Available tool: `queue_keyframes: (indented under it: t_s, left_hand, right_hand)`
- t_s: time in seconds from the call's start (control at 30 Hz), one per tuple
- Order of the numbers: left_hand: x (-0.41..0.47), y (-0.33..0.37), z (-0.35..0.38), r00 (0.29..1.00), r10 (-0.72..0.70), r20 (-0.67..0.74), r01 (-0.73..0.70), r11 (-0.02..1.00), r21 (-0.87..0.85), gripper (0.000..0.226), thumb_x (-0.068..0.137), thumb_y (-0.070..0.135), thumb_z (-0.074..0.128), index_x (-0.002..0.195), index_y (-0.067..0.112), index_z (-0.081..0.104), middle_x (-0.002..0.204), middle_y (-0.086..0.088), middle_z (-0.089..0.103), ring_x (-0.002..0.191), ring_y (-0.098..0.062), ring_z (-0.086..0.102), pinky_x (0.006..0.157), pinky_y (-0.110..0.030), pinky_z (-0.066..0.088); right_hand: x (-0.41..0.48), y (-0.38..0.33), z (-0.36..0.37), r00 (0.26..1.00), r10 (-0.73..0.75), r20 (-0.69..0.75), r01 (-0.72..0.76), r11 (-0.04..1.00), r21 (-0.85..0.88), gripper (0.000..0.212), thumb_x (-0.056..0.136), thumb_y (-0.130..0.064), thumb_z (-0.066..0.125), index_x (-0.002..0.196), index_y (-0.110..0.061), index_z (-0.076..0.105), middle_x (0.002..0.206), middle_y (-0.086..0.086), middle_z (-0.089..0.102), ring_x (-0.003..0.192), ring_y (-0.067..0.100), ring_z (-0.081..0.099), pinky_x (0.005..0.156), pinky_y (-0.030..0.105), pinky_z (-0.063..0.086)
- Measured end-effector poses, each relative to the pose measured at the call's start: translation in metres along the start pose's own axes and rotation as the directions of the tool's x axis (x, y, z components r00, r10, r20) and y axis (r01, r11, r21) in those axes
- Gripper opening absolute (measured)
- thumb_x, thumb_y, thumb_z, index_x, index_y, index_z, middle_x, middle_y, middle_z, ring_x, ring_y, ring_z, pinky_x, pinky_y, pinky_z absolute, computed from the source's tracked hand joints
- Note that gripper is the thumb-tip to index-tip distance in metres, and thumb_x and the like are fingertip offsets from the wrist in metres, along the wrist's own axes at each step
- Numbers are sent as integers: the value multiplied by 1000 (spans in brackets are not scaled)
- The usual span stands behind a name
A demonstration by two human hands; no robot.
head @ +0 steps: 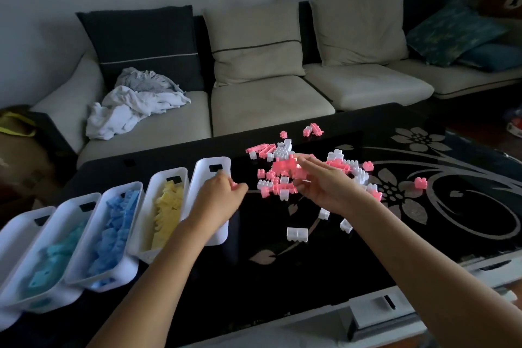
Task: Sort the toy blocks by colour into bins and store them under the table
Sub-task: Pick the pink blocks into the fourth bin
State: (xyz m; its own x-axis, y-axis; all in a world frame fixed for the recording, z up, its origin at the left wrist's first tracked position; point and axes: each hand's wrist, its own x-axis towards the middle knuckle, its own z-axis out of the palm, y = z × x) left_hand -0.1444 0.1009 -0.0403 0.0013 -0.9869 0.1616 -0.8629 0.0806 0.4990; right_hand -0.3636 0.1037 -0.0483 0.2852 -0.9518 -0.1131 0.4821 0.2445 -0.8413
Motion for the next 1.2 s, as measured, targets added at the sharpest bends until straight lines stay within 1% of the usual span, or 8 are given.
queue_keyframes:
  t_s: [0.13, 0.3, 0.5, 0.63, 0.73, 0.87, 1.07, 1.2]
  left_hand:
    - [2, -30, -10, 986, -167, 11, 165, 982, 86, 21, 91, 28, 52, 95, 8, 48, 67, 3, 51, 59, -10, 46, 52, -26, 32]
    - [-14, -46, -9, 988, -126, 84, 112, 981, 157, 36, 92, 35, 53, 114, 7, 51, 107, -6, 63, 99, -23, 60, 75, -25, 39]
    - [-34, -52, -14, 975, -18, 223, -17, 988, 153, 33, 93, 44, 49, 93, 15, 65, 92, 5, 68, 89, -12, 62, 76, -27, 45]
    - [-31, -46, -14, 996, 7, 94, -22, 988, 153, 24, 89, 40, 55, 83, 17, 61, 84, 8, 66, 70, -8, 57, 59, -21, 39]
    - [-25, -26, -13, 990, 115, -85, -108, 991, 78, 14, 92, 26, 54, 92, 16, 62, 77, 11, 60, 71, -8, 55, 57, -14, 35]
    - [-5, 1, 11, 963, 263, -58, -266, 963, -49, 20, 92, 12, 56, 111, 13, 63, 107, 2, 64, 94, -9, 61, 80, -13, 43]
    - [27, 15, 84, 966, 238, 99, -246, 966, 75, 38, 91, 2, 49, 128, 8, 52, 127, -11, 50, 114, -24, 53, 93, -26, 43]
    - [38, 5, 104, 980, 190, 66, -196, 976, 91, 30, 92, 15, 56, 121, 7, 51, 122, -9, 46, 103, -24, 56, 76, -22, 41]
  right_hand:
    - [32, 6, 50, 993, 73, 94, -56, 982, -181, 19, 96, -20, 50, 108, -7, 58, 78, 5, 57, 62, 11, 55, 55, 19, 53]
    - [75, 31, 97, 981, 182, 73, -149, 934, -325, 32, 95, -16, 53, 123, 0, 53, 93, 11, 58, 79, 17, 59, 71, 26, 56]
    - [81, 25, 103, 955, 288, 74, -207, 822, -530, 45, 97, -24, 48, 138, -5, 42, 135, 23, 47, 126, 32, 47, 104, 37, 38]
    - [79, 9, 77, 993, 110, 32, -64, 767, -638, 32, 97, -13, 47, 125, -2, 55, 118, 18, 60, 100, 21, 59, 91, 29, 47]
    - [79, 2, 41, 999, -45, -24, -1, 455, -890, 27, 94, -8, 49, 118, -5, 62, 110, 10, 66, 86, 14, 61, 71, 18, 47]
    - [79, 5, -12, 987, -156, -31, -31, 6, -1000, 49, 83, 12, 43, 121, -14, 60, 126, 2, 58, 107, 15, 58, 75, 17, 47]
    - [70, 22, -39, 979, -147, 144, 106, -240, -965, 38, 84, -11, 66, 120, -21, 60, 120, 0, 48, 109, 13, 49, 94, 18, 42]
    - [67, 32, -41, 959, -181, 220, 155, -317, -936, 35, 84, -29, 67, 118, -21, 62, 119, -1, 51, 113, 15, 45, 99, 26, 40]
